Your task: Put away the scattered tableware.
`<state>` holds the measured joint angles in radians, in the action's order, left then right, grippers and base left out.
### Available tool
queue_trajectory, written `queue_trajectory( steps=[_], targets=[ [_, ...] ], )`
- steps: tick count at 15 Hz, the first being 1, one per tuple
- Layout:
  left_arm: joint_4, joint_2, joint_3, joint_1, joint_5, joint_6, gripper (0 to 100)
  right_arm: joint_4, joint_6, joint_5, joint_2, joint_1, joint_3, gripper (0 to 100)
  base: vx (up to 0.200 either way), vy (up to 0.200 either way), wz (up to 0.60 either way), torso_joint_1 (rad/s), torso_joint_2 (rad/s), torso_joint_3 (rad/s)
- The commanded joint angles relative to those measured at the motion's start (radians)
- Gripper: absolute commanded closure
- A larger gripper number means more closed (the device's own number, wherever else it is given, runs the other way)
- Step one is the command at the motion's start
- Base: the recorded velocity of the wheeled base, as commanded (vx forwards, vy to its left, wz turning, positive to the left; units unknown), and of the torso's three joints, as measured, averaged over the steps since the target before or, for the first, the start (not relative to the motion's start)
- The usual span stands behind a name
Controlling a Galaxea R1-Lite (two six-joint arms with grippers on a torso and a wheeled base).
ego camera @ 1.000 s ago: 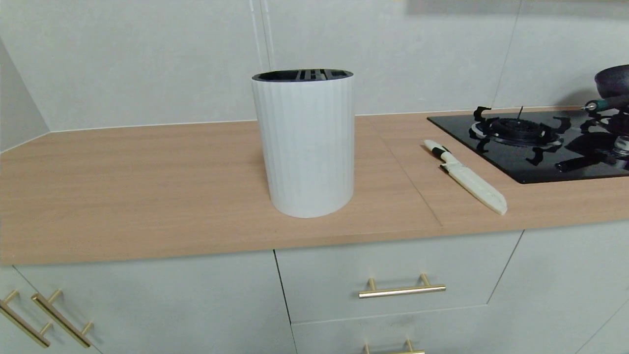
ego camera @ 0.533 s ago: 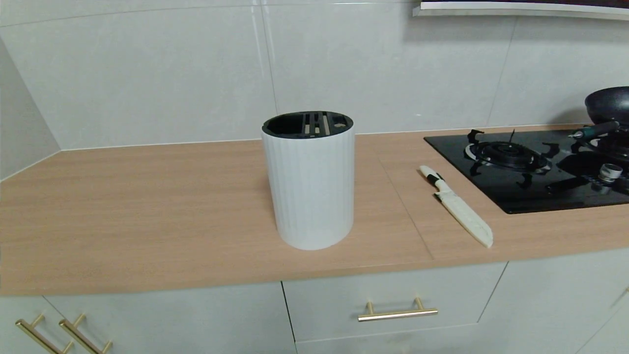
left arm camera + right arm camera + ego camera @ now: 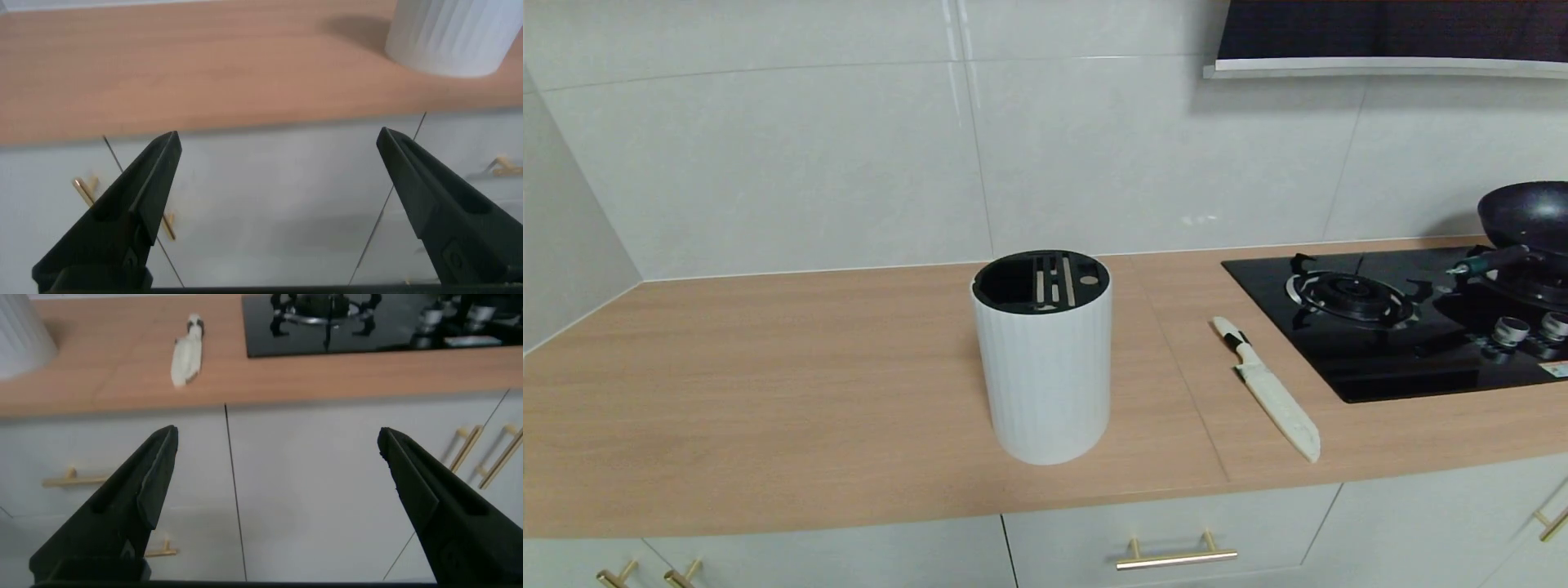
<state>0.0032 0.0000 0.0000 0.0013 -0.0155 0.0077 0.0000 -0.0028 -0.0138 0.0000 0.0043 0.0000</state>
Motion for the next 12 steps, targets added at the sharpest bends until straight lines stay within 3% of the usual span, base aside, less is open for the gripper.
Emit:
queue_trajectory(
  steps=[1, 12],
  targets=[
    [0.000, 0.000, 0.000, 0.000, 0.000, 0.000, 0, 0.000, 0.000, 0.000, 0.002, 0.000, 0.000, 0, 0.000, 0.000, 0.00, 0.237, -0.52, -0.295],
    [0.000, 0.000, 0.000, 0.000, 0.000, 0.000, 0, 0.000, 0.000, 0.000, 0.002, 0.000, 0.000, 0, 0.000, 0.000, 0.00, 0.261, -0.56, -0.298]
  ],
)
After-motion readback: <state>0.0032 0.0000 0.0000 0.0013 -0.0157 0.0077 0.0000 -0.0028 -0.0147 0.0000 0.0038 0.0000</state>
